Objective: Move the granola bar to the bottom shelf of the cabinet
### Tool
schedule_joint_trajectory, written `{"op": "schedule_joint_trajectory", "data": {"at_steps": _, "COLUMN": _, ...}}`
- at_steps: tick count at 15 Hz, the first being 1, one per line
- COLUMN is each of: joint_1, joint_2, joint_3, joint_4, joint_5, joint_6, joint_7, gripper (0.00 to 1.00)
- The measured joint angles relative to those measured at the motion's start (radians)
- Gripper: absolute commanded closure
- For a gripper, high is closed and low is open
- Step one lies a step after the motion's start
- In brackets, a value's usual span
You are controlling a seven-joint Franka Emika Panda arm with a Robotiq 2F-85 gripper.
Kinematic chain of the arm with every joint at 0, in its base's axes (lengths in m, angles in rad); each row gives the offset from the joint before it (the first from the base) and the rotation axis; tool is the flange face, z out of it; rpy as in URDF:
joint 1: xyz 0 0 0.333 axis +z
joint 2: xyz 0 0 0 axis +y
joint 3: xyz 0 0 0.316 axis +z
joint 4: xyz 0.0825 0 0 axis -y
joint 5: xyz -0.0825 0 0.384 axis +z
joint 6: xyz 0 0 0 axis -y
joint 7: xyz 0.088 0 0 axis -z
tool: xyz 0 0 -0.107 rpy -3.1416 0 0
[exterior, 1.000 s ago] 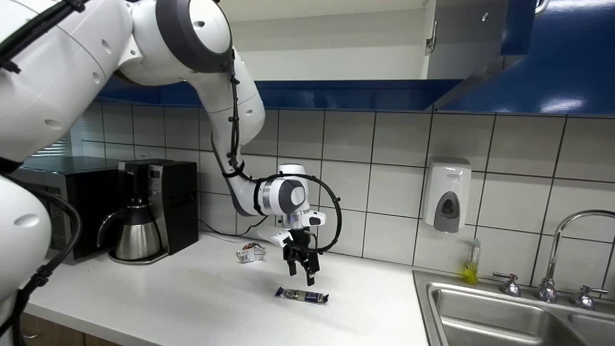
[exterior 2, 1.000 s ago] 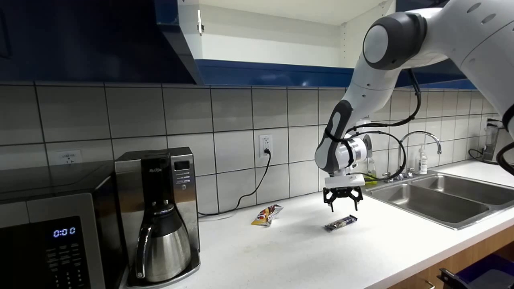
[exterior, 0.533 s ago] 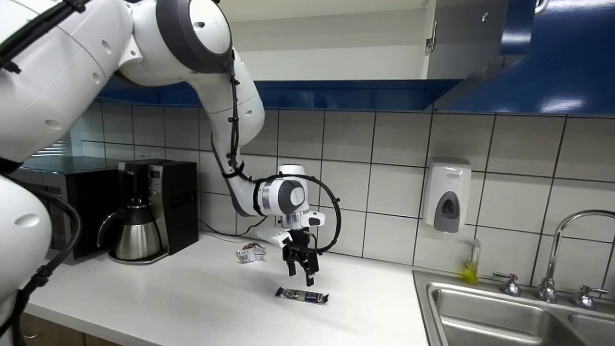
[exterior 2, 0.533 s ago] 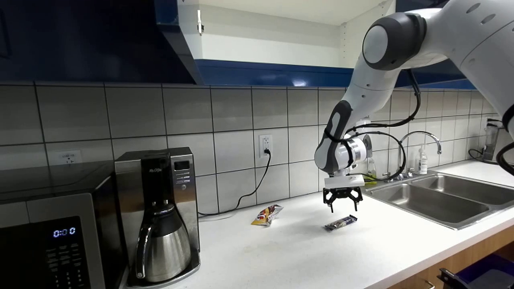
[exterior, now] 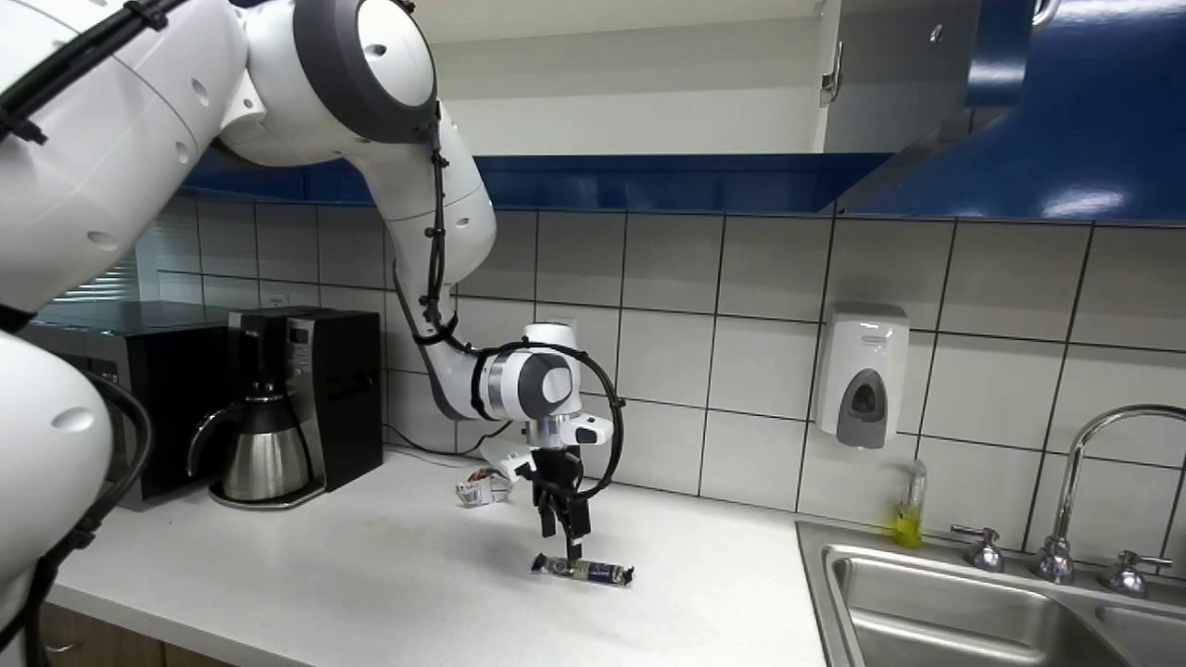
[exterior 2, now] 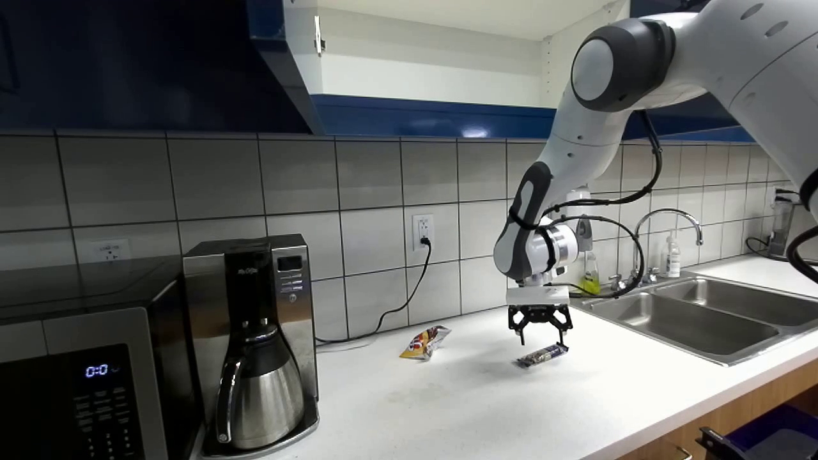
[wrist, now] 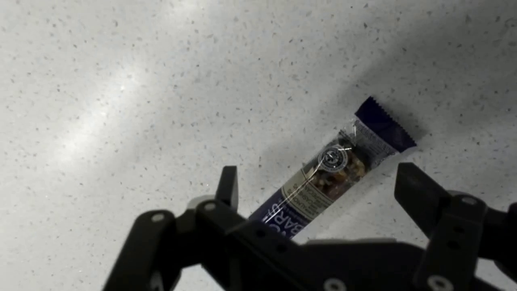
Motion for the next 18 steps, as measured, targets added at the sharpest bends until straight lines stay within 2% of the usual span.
{"op": "schedule_joint_trajectory", "data": {"at_steps": 8, "joint_1": 0.010, "joint_2": 0.005, "joint_3": -0.054, "joint_4": -0.006, "joint_5": 0.090, "joint_6": -0.001, "joint_7": 0.246, "gripper": 0.00}}
{"op": "schedule_joint_trajectory", "data": {"at_steps": 18, "joint_1": 0.005, "joint_2": 0.057, "joint_3": -0.050, "joint_4": 0.027, "joint_5": 0.146, "joint_6": 0.006, "joint_7": 0.367, "gripper": 0.00}}
